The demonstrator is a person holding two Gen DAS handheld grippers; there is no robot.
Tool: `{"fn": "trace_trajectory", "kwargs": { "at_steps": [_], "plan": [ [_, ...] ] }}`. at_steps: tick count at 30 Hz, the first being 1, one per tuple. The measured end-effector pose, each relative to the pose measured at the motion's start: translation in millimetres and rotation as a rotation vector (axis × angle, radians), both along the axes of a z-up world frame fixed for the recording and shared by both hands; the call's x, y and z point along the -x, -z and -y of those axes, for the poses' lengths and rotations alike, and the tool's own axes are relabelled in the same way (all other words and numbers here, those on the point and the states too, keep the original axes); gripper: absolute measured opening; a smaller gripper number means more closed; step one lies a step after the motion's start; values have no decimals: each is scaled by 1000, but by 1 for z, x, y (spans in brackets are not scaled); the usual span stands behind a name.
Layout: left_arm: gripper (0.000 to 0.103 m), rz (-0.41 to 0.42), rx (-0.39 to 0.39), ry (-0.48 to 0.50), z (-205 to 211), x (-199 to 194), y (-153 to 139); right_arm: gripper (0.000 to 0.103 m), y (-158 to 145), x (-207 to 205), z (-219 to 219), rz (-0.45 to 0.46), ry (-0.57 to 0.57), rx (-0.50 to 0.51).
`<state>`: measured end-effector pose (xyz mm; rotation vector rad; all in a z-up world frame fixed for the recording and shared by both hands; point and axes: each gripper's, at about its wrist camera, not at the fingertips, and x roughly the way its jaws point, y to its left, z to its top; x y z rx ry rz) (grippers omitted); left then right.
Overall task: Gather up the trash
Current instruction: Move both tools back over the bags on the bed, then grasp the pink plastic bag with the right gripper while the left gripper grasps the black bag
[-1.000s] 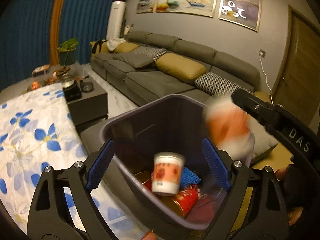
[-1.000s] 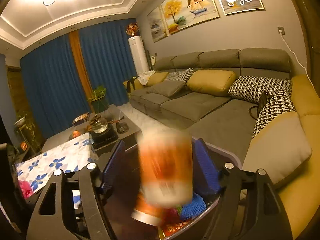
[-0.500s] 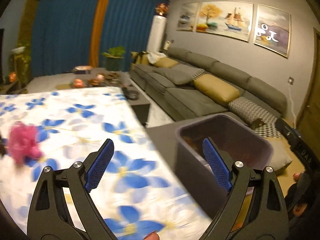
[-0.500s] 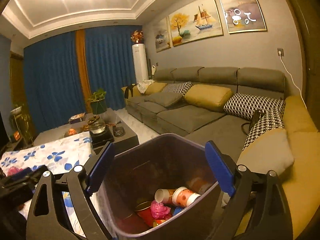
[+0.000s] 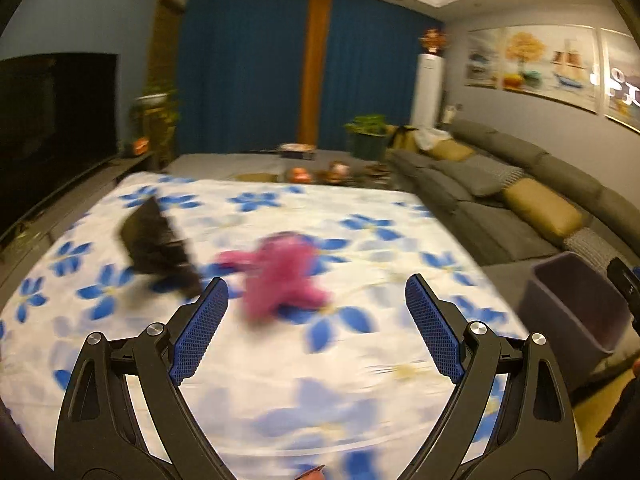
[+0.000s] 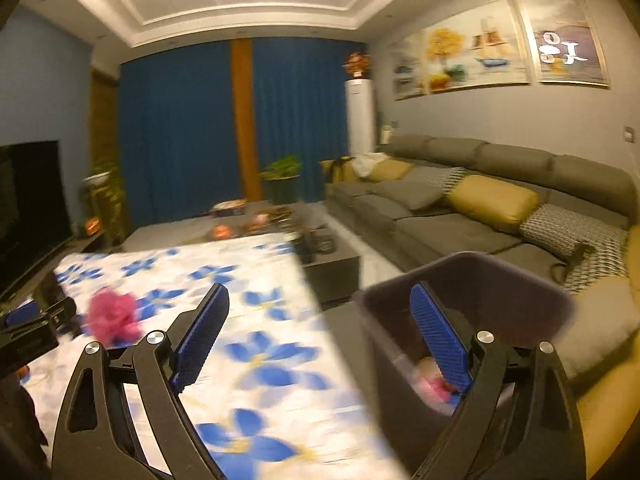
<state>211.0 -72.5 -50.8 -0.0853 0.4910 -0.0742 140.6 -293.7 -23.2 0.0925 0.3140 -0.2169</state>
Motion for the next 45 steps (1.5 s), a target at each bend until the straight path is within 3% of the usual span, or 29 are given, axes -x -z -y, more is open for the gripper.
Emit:
{"fn": "trace_trajectory", "kwargs": {
  "at_steps": [7, 14, 23, 30, 33, 37, 39, 41, 42, 45],
  "plan": [
    [88, -7, -9, -128, -84, 4, 2, 89, 7, -29, -84, -29, -157, -7],
    [89, 3, 17, -191, -140, 1, 2, 89, 23, -64, -149, -89, -244, -24],
    [89, -9, 51, -144, -169, -34, 11, 78, 47, -115, -210, -170, -321, -7],
    [89, -19, 56, -101, -166, -68, 20, 73, 62, -153, -231, -214, -325, 0],
    [89, -39, 50, -82, -165, -84, 26, 62, 67, -168, -231, -243, -321, -10],
    [88, -60, 53, -63, -165, -101, 33, 37, 76, -180, -231, -278, -334, -24],
    [85, -67, 59, -58, -167, -107, 36, 30, 78, -180, -231, -282, -341, -22],
    [70, -86, 77, -48, -170, -112, 41, 16, 79, -179, -231, -284, -351, -20],
    [66, -97, 85, -45, -171, -114, 43, 15, 80, -179, -231, -283, -353, -20],
    [38, -138, 81, -32, -170, -121, 50, 8, 78, -175, -230, -270, -359, -23]
  ]
}}
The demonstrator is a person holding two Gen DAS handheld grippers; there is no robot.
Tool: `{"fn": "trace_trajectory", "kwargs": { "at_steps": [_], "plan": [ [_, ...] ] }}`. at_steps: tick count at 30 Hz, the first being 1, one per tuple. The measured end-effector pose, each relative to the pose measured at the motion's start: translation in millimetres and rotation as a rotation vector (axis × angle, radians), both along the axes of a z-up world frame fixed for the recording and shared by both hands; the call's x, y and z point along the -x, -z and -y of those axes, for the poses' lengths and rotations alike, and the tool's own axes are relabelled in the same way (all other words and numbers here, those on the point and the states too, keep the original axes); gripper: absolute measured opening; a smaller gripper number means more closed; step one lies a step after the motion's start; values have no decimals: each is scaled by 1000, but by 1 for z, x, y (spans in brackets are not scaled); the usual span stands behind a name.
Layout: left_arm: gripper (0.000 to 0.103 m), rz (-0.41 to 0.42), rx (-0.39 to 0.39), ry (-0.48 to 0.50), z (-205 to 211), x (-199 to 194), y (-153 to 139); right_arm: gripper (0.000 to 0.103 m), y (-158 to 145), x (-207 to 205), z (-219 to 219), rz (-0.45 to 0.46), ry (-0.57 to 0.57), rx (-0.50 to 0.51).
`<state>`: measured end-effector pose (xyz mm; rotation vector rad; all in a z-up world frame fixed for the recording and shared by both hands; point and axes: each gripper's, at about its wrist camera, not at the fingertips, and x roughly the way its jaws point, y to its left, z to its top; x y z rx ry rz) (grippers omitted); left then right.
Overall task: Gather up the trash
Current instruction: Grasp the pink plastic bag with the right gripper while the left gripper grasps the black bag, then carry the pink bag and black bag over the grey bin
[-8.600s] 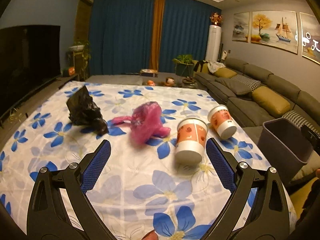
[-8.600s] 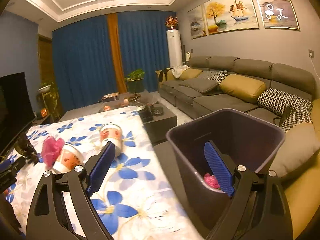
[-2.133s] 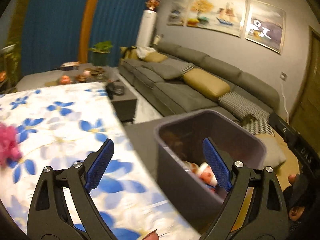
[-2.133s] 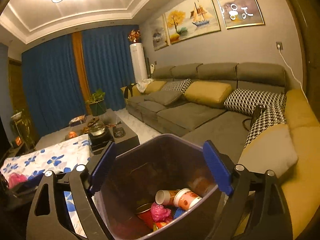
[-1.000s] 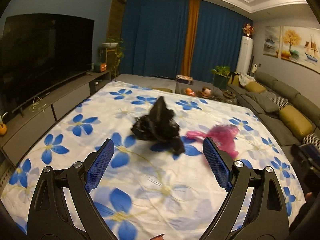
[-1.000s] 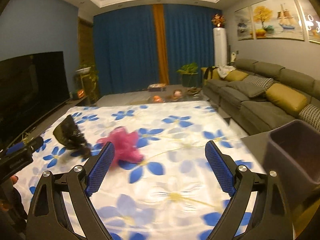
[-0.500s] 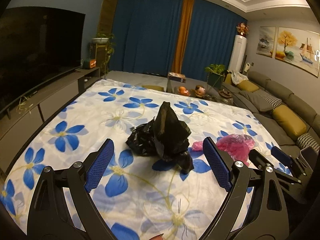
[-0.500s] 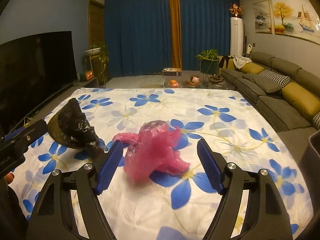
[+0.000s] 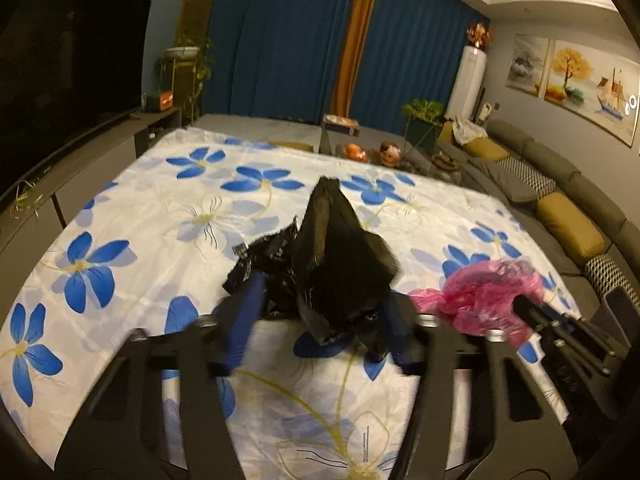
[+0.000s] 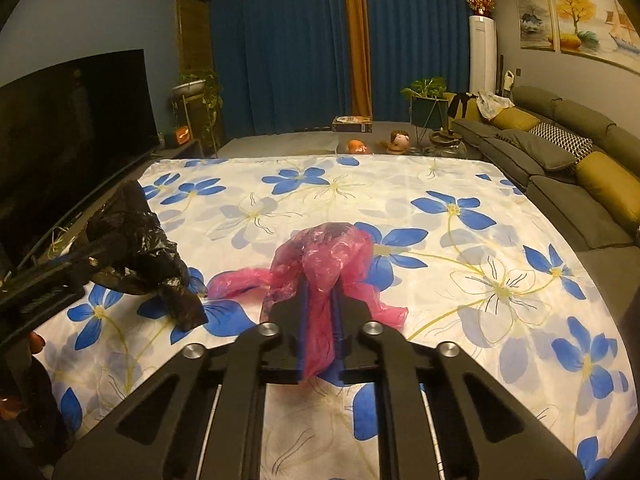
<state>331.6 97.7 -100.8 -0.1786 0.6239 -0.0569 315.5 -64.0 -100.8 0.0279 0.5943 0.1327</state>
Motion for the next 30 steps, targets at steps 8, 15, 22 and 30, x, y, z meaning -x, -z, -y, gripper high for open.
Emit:
{"fn": "trace_trajectory", "kwargs": {
  "at_steps": [8, 15, 22, 30],
  "plan": [
    [1, 16, 36, 20, 2, 9, -5, 5, -16, 24, 9, 53, 0, -12],
    [0, 75, 22, 33, 8, 45, -29, 5, -32, 59, 23, 87, -5, -21],
    [0, 150, 1, 53, 26, 93, -65, 5, -53, 99, 38, 142, -14, -35],
    [0, 204, -27, 116, 68, 130, -87, 5, -74, 142, 73, 201, 18, -28]
  ]
}}
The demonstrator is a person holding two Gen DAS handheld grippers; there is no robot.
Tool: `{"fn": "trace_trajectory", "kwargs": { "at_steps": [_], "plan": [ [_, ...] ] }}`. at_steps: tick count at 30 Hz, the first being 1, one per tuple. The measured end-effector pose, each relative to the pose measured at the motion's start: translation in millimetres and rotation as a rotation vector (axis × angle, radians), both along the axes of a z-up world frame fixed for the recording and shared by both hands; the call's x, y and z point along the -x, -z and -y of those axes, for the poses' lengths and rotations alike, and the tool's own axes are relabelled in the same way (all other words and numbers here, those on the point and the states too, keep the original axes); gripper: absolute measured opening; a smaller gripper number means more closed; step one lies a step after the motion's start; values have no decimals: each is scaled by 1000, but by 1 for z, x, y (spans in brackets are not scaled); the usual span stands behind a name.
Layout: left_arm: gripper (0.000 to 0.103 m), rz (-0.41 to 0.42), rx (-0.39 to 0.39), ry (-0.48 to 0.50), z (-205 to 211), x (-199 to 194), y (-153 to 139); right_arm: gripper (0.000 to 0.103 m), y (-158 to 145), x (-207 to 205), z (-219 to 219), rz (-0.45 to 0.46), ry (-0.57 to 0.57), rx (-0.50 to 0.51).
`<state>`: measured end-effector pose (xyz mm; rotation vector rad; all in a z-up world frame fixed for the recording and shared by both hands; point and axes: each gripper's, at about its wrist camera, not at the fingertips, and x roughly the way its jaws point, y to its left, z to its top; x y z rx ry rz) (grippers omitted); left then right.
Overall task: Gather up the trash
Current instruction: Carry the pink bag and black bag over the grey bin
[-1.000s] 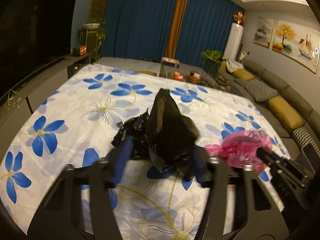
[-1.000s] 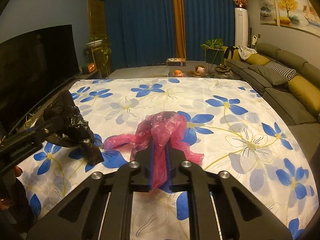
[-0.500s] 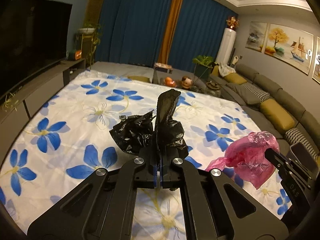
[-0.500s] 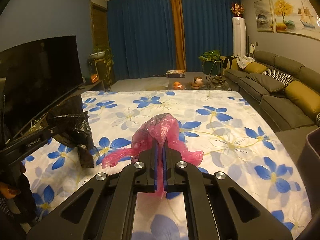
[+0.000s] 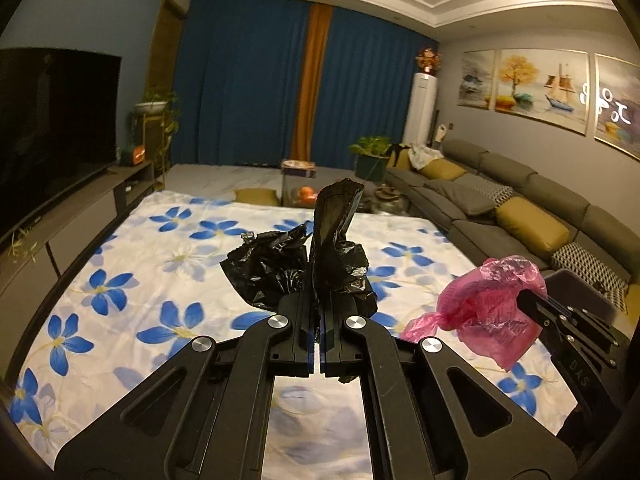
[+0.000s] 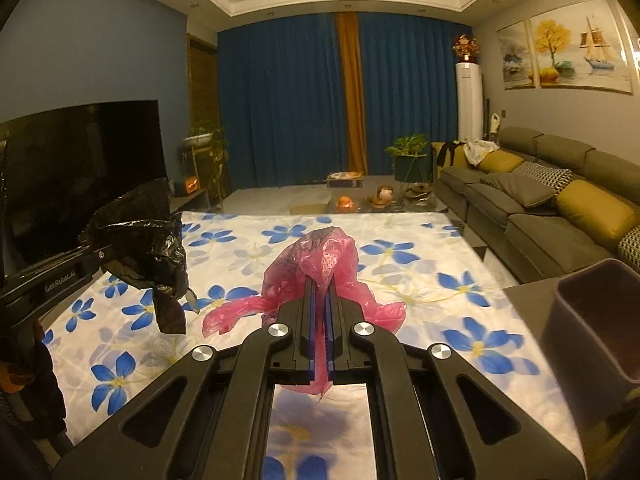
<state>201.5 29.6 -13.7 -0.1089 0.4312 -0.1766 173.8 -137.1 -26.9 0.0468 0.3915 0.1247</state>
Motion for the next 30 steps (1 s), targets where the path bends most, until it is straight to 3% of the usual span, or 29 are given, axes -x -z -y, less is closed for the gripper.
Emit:
{"fn": "trace_trajectory", "kwargs": {
  "at_steps": [13, 30],
  "plan": [
    [0, 28, -46, 139, 98, 21, -11, 4, -15, 43, 78, 53, 112, -14],
    [0, 51, -81, 334, 225, 19, -8, 4, -10, 62, 172, 57, 273, 0]
  ]
}}
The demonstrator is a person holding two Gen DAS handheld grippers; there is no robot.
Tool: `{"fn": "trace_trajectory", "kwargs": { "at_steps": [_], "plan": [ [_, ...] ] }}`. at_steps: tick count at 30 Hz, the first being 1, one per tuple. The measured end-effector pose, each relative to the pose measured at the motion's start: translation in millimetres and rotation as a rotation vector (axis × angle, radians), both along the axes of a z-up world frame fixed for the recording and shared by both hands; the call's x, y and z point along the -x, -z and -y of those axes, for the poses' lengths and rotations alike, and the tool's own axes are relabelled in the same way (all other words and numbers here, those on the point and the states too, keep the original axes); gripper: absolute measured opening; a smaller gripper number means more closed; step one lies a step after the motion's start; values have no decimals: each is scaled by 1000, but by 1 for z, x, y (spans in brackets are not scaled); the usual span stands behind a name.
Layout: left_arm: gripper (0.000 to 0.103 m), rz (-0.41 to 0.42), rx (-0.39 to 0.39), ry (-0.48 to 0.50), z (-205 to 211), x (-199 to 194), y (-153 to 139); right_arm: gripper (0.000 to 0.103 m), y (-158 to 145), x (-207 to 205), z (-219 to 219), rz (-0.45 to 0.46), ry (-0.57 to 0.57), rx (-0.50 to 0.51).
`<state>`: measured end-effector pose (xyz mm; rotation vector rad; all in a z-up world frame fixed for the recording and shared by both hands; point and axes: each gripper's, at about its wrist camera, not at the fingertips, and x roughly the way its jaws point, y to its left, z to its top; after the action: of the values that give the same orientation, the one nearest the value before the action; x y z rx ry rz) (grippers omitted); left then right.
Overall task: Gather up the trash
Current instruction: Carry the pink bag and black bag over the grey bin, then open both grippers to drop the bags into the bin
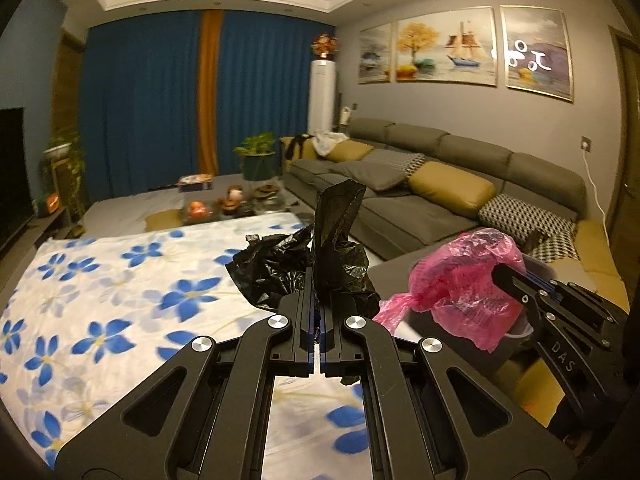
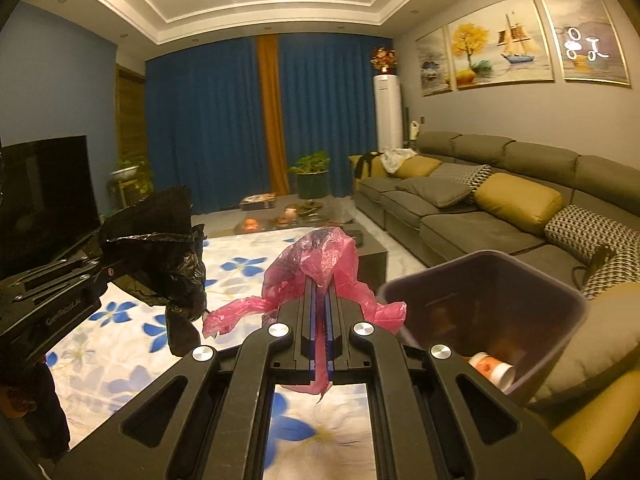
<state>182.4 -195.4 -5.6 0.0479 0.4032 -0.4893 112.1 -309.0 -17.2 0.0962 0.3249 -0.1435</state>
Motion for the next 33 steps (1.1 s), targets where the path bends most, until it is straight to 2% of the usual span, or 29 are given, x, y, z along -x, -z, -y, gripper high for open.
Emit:
{"fn": "trace_trajectory", "kwargs": {
  "at_steps": [16, 21, 27, 28, 30, 31, 32, 33],
  "plan": [
    [0, 27, 37, 240, 139, -10, -4, 4, 1, 23, 113, 29, 290, -17],
    [0, -1, 54, 284, 167, -16, 5, 4, 2, 19, 131, 29, 327, -29],
    [1, -38, 37, 360, 193, -26, 19, 4, 7, 12, 141, 19, 339, -33],
    [4, -46, 21, 367, 199, -28, 21, 5, 9, 11, 144, 14, 338, -38],
    [18, -60, 8, 373, 204, -31, 30, 5, 12, 8, 146, 3, 345, -53],
    [34, -73, 12, 378, 204, -33, 32, 8, 13, 7, 148, 2, 347, -58],
    [51, -90, 20, 381, 202, -35, 36, 17, 14, 6, 151, -1, 347, -64],
    [58, -90, 24, 371, 200, -35, 39, 22, 16, 7, 152, -3, 350, -65]
  ]
}}
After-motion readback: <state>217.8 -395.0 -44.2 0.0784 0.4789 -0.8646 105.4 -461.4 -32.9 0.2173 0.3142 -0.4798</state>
